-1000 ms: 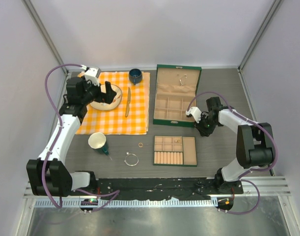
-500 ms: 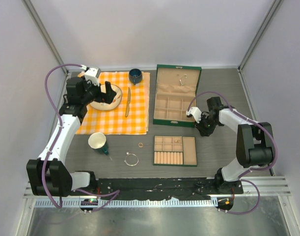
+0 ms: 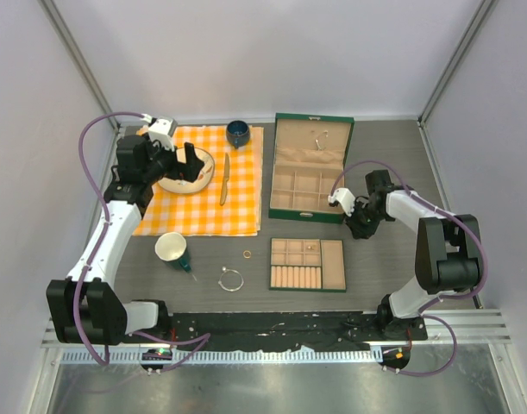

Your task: Organize the mixed jewelry

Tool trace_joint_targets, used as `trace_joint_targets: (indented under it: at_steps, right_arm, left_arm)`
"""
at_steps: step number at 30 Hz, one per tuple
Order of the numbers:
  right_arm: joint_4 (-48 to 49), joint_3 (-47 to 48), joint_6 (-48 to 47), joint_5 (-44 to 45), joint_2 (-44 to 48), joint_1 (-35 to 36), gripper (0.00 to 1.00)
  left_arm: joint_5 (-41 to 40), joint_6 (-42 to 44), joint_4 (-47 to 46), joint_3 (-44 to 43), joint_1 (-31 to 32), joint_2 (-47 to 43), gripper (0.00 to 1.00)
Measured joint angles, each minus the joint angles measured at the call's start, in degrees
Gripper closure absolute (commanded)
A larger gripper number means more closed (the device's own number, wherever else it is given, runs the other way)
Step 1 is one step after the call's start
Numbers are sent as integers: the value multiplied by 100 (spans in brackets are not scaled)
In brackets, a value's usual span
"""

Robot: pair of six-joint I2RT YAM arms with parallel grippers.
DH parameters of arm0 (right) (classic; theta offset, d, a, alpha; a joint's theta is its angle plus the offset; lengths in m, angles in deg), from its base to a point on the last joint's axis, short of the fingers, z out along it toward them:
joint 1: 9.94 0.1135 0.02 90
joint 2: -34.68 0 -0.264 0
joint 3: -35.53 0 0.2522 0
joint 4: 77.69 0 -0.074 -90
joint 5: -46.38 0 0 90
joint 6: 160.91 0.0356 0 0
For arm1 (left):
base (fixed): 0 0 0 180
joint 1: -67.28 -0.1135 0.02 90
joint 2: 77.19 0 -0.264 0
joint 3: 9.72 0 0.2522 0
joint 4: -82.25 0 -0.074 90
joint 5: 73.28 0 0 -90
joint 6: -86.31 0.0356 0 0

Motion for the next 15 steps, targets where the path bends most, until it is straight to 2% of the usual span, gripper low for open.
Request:
trace_joint_targets:
  at_steps: [7,15]
  right_arm:
    - [-83,-4,-37,-61,4,-48,98]
    - [-192,33,-133,-39,114,-68,99]
  left_arm:
    - [-17,0,0,0,0,0,0]
    - [-17,-2,0,0,0,0,0]
